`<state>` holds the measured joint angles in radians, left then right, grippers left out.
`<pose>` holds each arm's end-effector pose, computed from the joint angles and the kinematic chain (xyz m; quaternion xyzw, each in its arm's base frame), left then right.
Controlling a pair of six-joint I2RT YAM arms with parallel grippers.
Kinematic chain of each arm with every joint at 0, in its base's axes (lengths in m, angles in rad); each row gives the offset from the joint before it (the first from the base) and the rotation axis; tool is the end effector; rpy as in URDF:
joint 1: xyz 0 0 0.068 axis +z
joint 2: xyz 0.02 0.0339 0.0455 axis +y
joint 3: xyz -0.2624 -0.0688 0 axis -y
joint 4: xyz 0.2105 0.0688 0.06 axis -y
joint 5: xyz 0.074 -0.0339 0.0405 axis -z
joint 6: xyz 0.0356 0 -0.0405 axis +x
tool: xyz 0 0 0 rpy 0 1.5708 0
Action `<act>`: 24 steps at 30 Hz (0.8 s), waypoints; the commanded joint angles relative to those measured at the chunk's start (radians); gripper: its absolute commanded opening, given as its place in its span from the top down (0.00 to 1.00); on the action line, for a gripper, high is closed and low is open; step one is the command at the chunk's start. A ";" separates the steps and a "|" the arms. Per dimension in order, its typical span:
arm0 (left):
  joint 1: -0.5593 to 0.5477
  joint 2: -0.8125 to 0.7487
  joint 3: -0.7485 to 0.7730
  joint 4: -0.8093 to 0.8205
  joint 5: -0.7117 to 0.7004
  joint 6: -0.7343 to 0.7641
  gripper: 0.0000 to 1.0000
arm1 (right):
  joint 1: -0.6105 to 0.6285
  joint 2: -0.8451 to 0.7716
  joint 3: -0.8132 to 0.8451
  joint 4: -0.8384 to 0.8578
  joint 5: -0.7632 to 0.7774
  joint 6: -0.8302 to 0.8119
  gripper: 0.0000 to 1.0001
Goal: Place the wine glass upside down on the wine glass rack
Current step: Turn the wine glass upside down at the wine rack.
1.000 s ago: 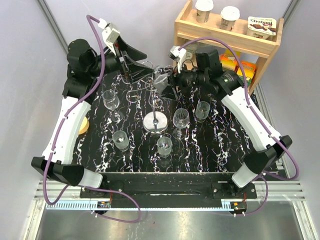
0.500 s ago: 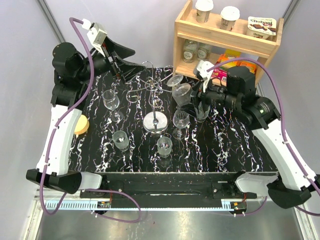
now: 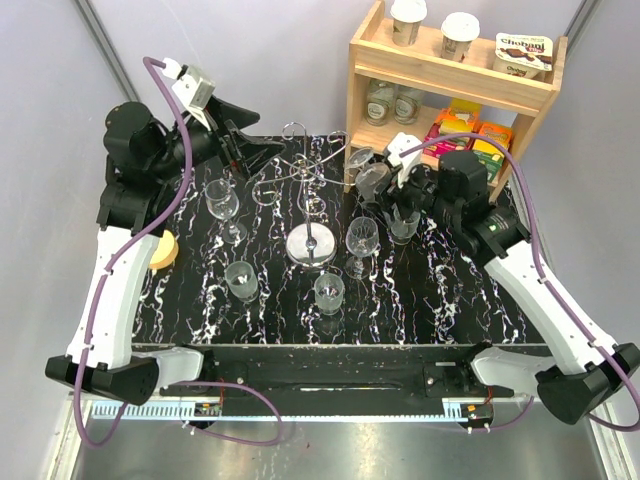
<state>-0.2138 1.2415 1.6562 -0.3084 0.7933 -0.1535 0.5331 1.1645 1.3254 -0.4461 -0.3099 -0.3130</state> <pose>0.1921 -0.0677 0.5120 0.3058 0.6077 -0.3792 0.6272 0.1822 0.1201 0.4171 -0.4090 0.6831 0.1878 0.5751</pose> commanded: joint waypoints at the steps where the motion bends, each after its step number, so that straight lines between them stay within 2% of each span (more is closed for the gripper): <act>1: 0.005 -0.033 -0.007 0.026 -0.035 0.017 0.01 | -0.041 -0.058 0.002 0.211 0.034 -0.006 0.99; 10: 0.007 -0.025 0.002 -0.018 -0.088 0.037 0.01 | -0.068 -0.094 -0.120 0.322 0.063 -0.041 1.00; 14: 0.007 -0.034 0.027 -0.107 -0.127 0.120 0.01 | -0.073 -0.114 -0.146 0.317 0.049 -0.035 1.00; 18: 0.007 -0.031 0.034 -0.188 -0.198 0.229 0.01 | -0.071 -0.126 -0.155 0.279 -0.030 -0.020 0.99; 24: 0.005 -0.010 -0.024 -0.152 -0.140 0.206 0.01 | -0.071 -0.106 -0.178 0.317 -0.060 -0.005 1.00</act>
<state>-0.2119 1.2331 1.6463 -0.4873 0.6430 0.0319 0.4652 1.0821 1.1416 -0.2512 -0.3286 -0.3317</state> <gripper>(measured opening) 0.988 0.736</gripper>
